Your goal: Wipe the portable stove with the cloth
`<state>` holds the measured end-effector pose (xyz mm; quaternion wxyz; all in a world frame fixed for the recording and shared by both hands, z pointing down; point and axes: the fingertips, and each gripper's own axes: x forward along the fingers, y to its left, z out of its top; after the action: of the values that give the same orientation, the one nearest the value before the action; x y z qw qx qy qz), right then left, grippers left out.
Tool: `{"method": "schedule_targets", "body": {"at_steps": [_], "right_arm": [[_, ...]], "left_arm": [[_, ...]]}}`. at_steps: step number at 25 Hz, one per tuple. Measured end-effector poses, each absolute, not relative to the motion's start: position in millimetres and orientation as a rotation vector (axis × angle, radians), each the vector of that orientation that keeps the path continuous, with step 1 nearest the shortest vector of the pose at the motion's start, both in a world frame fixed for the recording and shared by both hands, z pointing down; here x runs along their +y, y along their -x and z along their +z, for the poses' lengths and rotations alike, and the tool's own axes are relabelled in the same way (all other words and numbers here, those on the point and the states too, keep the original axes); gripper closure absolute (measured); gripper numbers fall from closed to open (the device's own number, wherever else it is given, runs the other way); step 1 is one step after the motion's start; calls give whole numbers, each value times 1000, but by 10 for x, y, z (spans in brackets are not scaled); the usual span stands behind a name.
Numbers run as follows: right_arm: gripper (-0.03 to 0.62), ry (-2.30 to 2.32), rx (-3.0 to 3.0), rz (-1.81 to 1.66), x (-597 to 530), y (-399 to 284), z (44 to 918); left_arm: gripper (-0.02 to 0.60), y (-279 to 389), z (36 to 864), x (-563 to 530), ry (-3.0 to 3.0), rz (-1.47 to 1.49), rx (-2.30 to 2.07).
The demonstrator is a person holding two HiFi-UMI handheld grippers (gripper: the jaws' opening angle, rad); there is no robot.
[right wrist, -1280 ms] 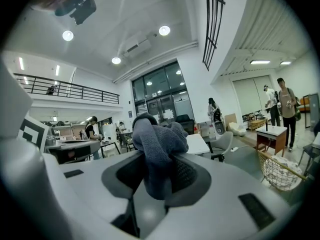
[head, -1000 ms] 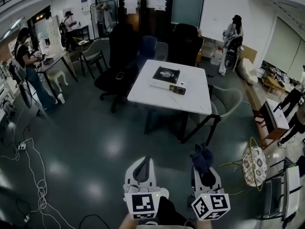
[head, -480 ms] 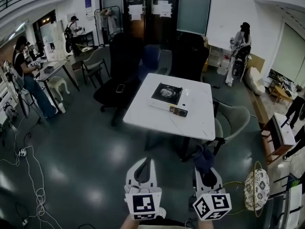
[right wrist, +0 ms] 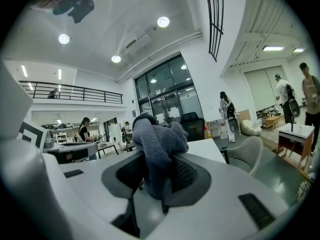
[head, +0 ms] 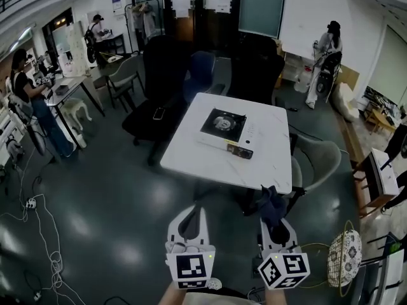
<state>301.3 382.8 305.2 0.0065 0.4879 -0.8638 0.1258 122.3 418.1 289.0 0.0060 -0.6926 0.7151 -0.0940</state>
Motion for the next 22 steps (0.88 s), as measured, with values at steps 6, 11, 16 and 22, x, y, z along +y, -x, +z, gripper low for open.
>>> {"method": "schedule_targets", "body": {"at_steps": [6,11,16,22], "right_arm": [[464,-1565,-2674,410,3298,-2830,3105],[464,-1622,-2639,418,2778,-2631,3121],[464,-1683,-2594,430,2262,-2367,3080],[464,-1751,-2557,429,1705,-2053,3078]], "left_arm": [[560,-1016,2934,3590,2203,-296,2211],[560,-747,2930,3034,2230,-287,2187],[560,-434,2901,2455,2294,-300,2151],[560,-42,2894,1884,2323,-301,2102]]}}
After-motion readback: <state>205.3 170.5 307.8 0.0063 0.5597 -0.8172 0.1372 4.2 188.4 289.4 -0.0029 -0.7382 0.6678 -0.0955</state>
